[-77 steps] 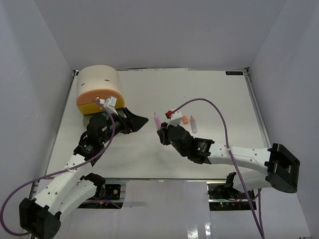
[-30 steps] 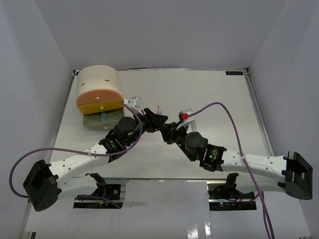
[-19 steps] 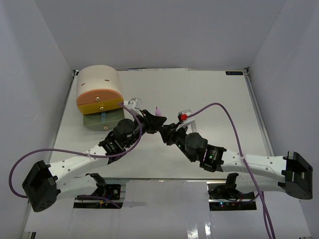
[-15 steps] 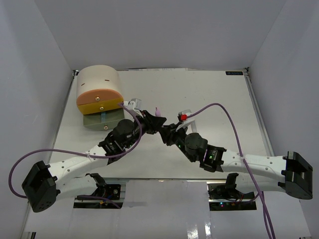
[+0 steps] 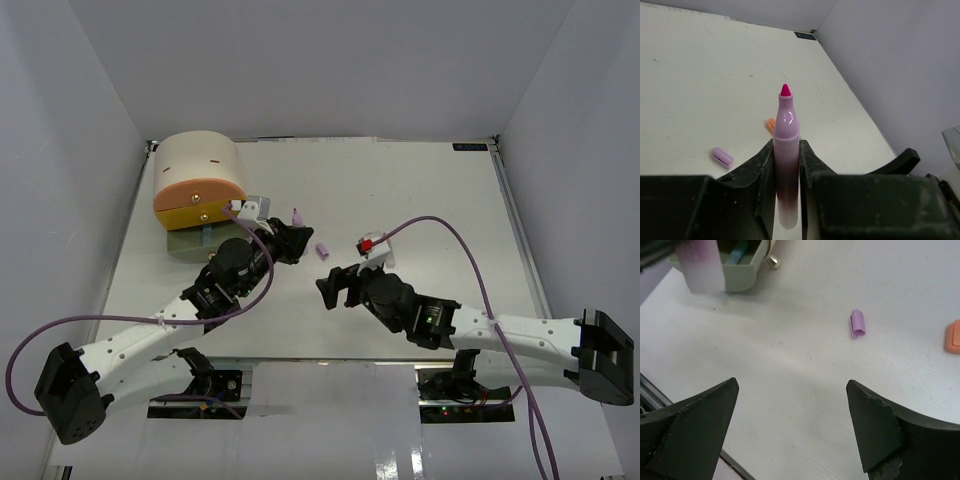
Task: Sort the stationery into containers
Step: Pick up the pen cap from the center of the board.
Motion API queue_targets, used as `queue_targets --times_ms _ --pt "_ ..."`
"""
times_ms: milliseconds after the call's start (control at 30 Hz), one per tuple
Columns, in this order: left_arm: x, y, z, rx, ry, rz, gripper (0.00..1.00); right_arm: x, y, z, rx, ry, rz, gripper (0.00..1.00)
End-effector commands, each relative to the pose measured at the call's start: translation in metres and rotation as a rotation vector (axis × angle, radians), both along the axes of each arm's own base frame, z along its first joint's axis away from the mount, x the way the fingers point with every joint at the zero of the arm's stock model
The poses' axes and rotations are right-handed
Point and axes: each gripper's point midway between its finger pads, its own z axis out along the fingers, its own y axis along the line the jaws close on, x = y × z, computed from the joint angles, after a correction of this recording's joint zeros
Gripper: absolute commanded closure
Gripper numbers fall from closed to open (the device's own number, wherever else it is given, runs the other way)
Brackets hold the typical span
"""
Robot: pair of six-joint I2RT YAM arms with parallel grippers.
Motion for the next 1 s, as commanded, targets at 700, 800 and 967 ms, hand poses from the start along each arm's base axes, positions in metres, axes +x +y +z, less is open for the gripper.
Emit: queue_targets --times_ms 700,800,967 --pt "-0.031 0.087 -0.007 0.304 -0.205 -0.100 0.94 0.116 0.019 -0.065 -0.584 0.250 0.100 0.19" --pt "-0.041 0.078 -0.008 0.275 -0.220 -0.166 0.94 0.121 0.024 -0.094 -0.665 0.302 0.120 0.23" --pt "-0.040 0.076 -0.012 0.275 -0.201 -0.172 0.94 0.134 0.039 -0.114 -0.709 0.335 0.127 0.28"
